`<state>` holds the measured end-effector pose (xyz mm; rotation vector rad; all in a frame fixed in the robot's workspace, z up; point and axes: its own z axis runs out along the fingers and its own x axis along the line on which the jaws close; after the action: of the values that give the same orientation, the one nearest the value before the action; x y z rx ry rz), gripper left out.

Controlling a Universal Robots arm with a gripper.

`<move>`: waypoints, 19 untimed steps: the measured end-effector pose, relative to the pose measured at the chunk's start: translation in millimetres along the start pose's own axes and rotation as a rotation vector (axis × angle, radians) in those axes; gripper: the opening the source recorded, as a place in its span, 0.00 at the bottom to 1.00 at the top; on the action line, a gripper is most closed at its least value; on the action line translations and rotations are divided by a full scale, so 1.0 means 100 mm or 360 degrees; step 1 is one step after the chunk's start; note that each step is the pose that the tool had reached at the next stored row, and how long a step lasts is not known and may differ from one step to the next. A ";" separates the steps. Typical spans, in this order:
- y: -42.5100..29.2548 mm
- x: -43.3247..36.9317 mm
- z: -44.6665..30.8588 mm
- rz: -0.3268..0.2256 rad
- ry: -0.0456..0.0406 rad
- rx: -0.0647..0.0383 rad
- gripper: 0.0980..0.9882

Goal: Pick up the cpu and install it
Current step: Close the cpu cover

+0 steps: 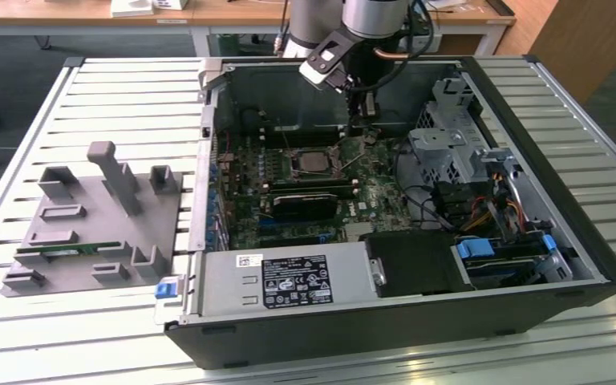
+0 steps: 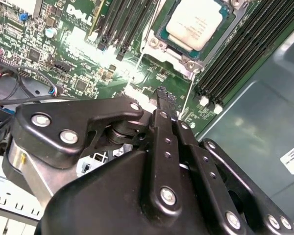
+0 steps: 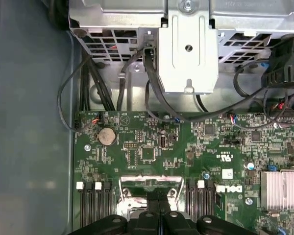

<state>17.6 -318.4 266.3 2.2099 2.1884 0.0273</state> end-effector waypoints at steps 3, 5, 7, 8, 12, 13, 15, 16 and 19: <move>0.025 0.002 0.005 0.0000 0.0000 0.0000 0.01; 0.040 0.003 0.006 0.0000 0.0000 0.0000 0.01; 0.053 0.005 0.008 0.0000 0.0000 0.0000 0.01; 0.059 0.005 0.009 0.0000 0.0000 0.0000 0.01; 0.100 0.011 0.016 0.0000 0.0000 0.0001 0.01; 0.110 0.013 0.018 0.0000 0.0001 0.0001 0.01; 0.130 0.023 0.021 0.0000 0.0000 0.0002 0.01; 0.139 0.029 0.023 0.0000 0.0000 0.0003 0.01; 0.174 0.046 0.030 0.0000 -0.0001 0.0005 0.01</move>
<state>35.1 -314.0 263.8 2.2112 2.1897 0.0234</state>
